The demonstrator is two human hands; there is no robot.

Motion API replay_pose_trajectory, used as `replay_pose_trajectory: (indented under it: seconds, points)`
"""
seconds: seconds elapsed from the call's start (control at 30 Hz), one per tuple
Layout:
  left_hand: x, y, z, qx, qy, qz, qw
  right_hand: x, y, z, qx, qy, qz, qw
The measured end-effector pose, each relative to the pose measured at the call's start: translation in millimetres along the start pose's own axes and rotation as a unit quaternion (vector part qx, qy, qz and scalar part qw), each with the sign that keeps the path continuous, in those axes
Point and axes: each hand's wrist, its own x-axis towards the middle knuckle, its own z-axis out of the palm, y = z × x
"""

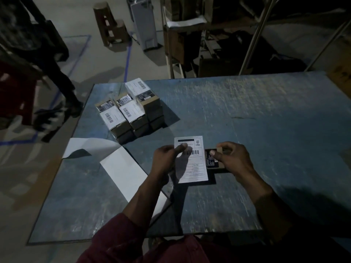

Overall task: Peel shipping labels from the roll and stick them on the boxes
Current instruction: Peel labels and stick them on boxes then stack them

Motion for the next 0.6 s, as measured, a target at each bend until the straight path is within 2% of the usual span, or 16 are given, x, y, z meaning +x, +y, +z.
replay_pose_trajectory:
  seconds: [0.2, 0.33, 0.5, 0.6]
  points:
    - [-2.6, 42.4, 3.2, -0.035, -0.051, 0.005, 0.998, 1.6, -27.4, -0.5, 0.06, -0.006, -0.041, 0.997]
    - [-1.7, 60.2, 3.3, -0.075, -0.072, 0.054, 0.993, 6.2, -45.9, -5.0, 0.072, -0.021, -0.046, 0.996]
    - [-0.2, 68.4, 6.9, -0.049, -0.008, 0.127, 0.991, 13.2, -79.4, -13.7, 0.088, -0.103, -0.041, 0.99]
    - [-3.6, 73.9, 14.7, -0.007, 0.044, 0.149, 0.988, 19.0, -100.0, -11.0, 0.041, -0.112, -0.045, 0.992]
